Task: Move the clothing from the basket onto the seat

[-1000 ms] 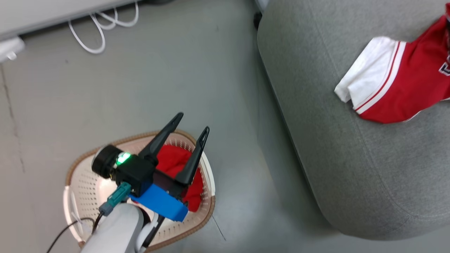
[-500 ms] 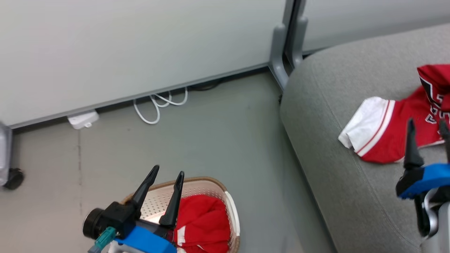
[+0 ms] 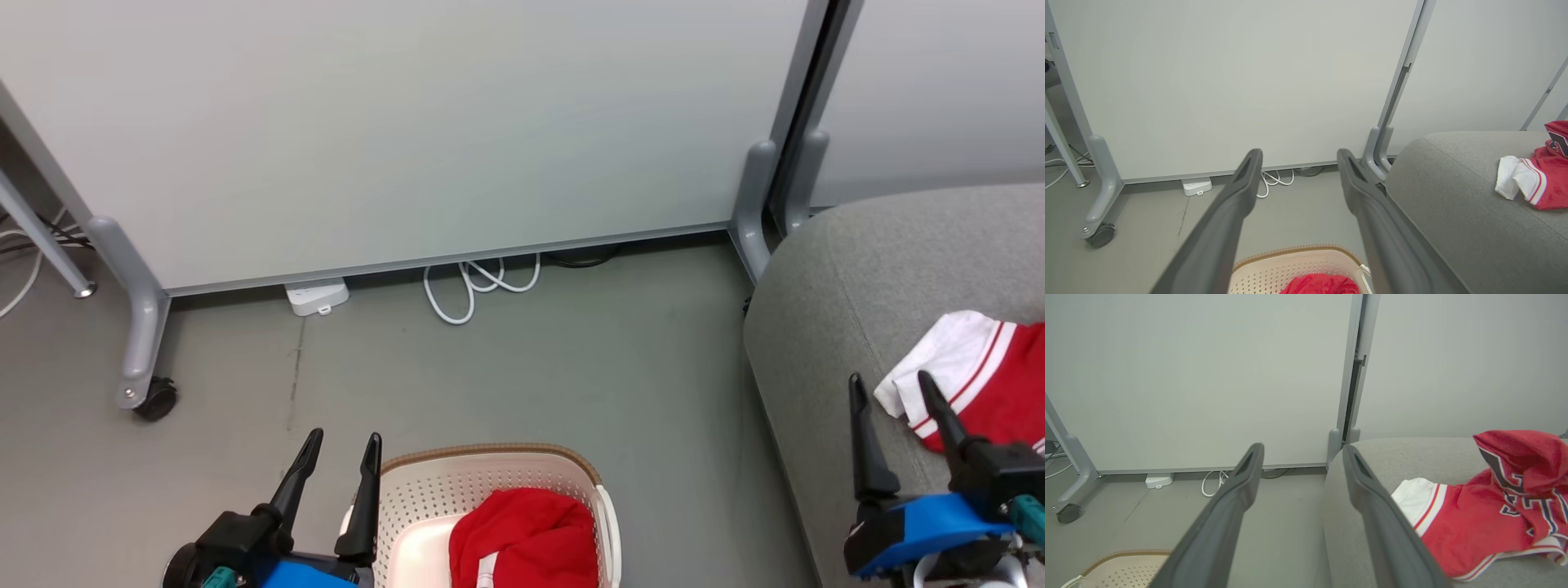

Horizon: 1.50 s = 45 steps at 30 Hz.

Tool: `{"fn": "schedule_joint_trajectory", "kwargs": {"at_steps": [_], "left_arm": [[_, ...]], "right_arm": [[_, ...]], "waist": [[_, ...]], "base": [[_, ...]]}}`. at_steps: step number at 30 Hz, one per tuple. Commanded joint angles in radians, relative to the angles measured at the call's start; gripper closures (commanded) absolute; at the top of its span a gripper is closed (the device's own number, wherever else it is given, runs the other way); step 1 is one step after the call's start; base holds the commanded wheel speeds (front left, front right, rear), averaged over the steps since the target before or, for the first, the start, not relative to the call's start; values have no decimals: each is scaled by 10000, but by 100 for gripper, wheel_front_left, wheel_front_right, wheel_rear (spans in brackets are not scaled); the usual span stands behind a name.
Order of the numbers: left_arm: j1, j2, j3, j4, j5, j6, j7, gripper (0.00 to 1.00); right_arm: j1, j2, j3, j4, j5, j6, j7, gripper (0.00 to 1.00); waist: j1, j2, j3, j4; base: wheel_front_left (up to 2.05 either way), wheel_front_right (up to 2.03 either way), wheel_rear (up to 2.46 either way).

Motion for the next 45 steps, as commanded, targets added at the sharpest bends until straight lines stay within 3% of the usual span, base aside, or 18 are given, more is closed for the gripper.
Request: {"fn": "schedule_joint_trajectory", "kwargs": {"at_steps": [1,11,25,35,45], "left_arm": [[154,-27,79,35,99,-15,-27,0],[314,-124,581,241,268,-48,-29,0],[245,-206,710,261,425,-124,-29,0],[-537,-238,570,175,407,-138,-28,0],[-2927,-226,-300,1518,561,-207,-28,0]], "right_arm": [[290,46,71,-109,84,-10,23,0],[1123,72,291,-413,641,-10,-28,0],[911,73,509,-471,927,-10,-24,0],[10,70,515,-837,950,-10,-64,0],[-1865,69,507,-1745,681,-10,-155,0]], "waist": [[1,0,-141,192],[1,0,-411,490],[1,0,-241,404],[1,0,1621,213],[1,0,5321,-349]], "base": [[0,0,0],[0,0,0],[0,0,0],[0,0,0],[0,0,0]]}}
